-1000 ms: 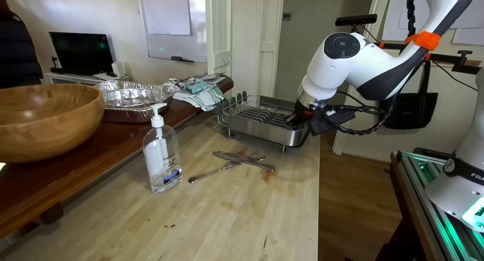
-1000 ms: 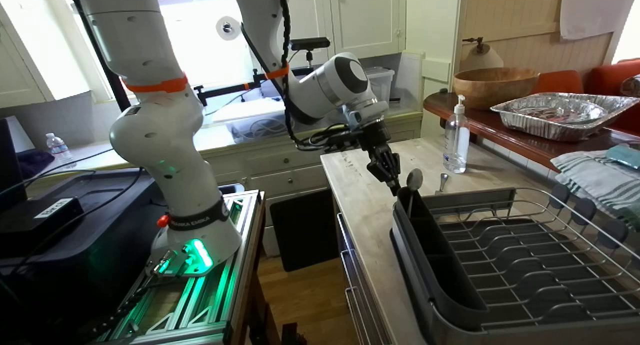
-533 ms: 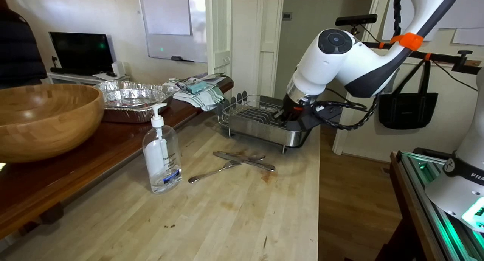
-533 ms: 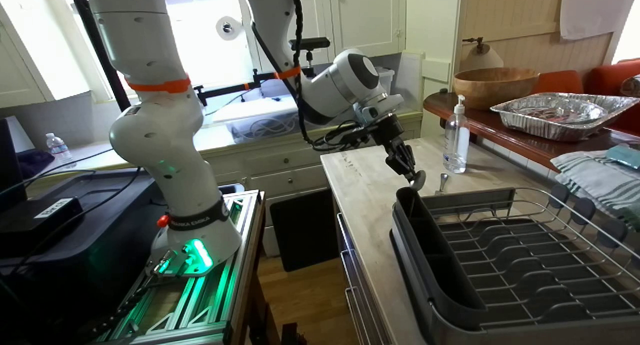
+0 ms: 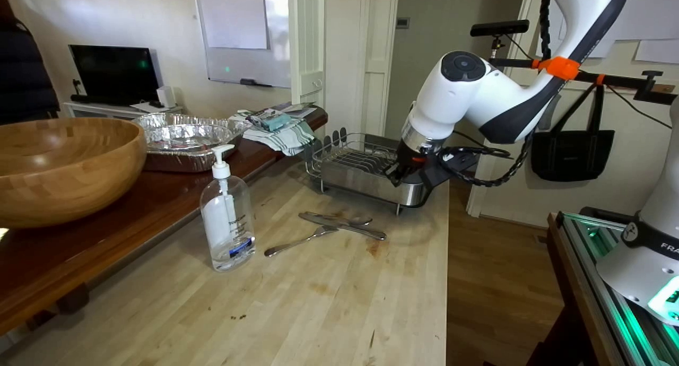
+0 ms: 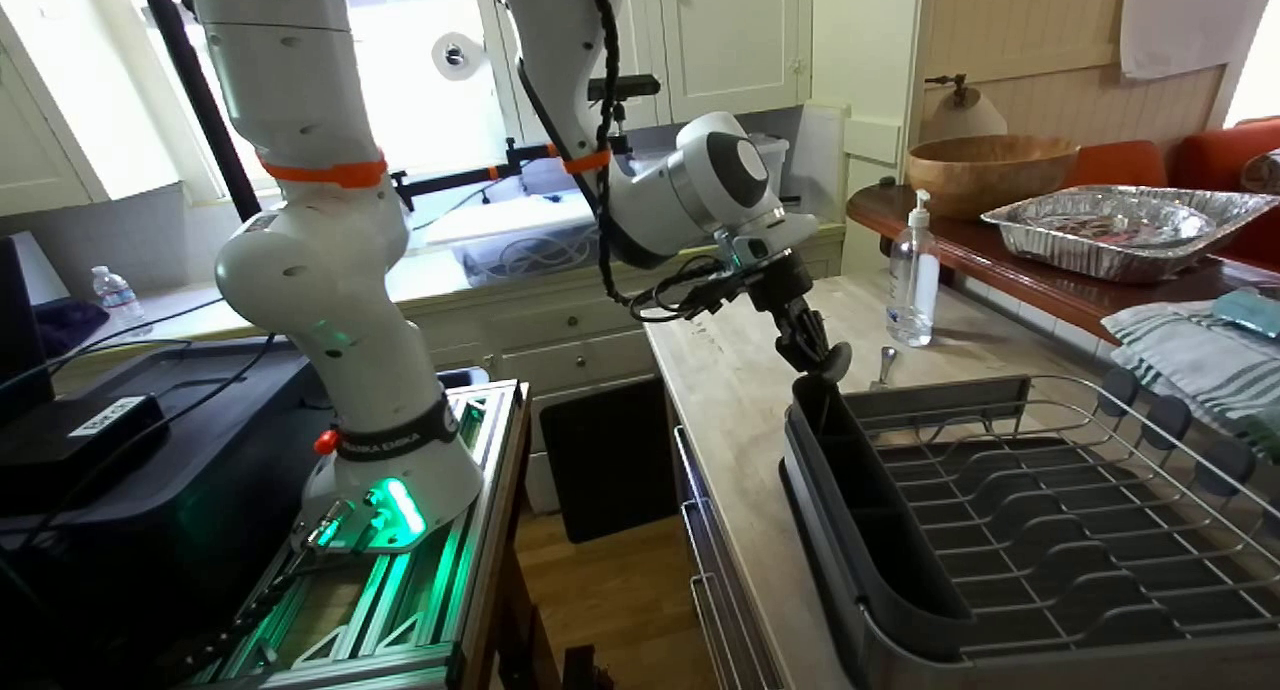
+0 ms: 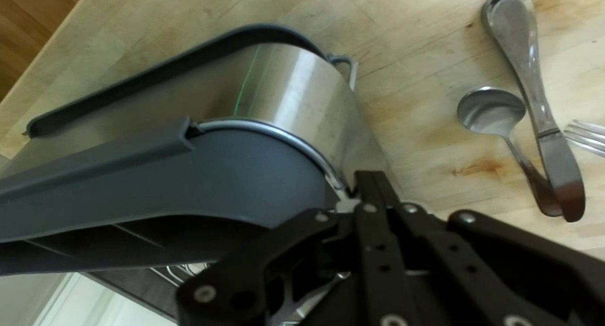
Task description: Put one silver spoon on the dishrack.
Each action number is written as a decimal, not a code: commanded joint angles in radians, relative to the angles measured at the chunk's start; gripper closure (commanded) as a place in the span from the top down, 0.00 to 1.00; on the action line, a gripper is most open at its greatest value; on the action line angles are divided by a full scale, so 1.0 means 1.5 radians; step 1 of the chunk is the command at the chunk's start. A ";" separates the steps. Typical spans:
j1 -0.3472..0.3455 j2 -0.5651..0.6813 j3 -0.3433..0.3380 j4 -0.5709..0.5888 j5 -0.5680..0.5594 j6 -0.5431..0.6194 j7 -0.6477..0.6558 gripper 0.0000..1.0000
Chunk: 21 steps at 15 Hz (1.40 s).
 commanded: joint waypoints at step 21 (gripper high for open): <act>-0.017 -0.087 -0.035 -0.095 0.062 -0.046 0.150 0.00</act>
